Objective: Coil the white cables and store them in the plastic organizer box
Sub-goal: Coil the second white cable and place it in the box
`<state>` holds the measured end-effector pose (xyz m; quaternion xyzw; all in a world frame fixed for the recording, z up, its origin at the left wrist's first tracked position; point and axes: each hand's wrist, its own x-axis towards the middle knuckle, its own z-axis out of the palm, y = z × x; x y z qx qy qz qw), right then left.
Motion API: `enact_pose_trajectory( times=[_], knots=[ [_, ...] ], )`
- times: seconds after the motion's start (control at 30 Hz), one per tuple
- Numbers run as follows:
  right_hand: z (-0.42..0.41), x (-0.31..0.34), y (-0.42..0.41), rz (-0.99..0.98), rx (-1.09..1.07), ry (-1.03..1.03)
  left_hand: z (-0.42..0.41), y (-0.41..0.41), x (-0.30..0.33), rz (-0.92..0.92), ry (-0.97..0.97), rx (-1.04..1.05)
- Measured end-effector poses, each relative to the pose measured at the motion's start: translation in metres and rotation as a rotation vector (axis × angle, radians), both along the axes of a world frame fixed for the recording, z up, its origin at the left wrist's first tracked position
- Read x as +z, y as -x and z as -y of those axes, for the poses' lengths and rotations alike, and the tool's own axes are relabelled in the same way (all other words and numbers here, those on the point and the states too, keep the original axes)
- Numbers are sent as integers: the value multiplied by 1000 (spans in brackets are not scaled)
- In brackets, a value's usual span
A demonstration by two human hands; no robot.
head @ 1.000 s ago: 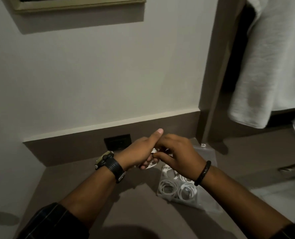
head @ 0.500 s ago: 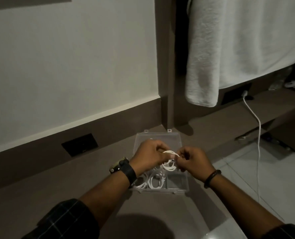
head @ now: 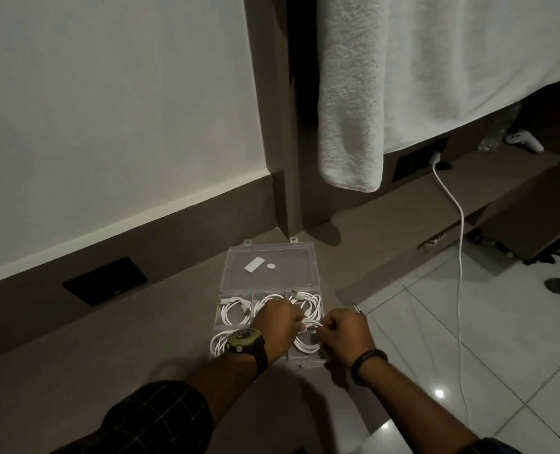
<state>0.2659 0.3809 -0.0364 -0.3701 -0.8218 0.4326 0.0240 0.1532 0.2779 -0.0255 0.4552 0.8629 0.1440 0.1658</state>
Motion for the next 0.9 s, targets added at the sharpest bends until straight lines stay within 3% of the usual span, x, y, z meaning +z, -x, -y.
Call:
enact_pose_trajectory(
  times=[0.23, 0.33, 0.53, 0.77, 0.9],
  knots=[
    [6, -14, 2, 53, 147, -280, 8, 1, -7, -287, 66, -177],
    [9, -16, -3, -15, 176, -334, 7, 1, -9, -323, 83, -214],
    [7, -15, -3, 86, 380, -496, 10, -5, -3, -385, 82, -255],
    [-13, -5, 1, 222, 545, -201, 8, -8, -17, -379, 111, -147],
    [-13, -5, 11, 285, 540, -232, 4, 0, -26, -321, 215, -71]
  ],
)
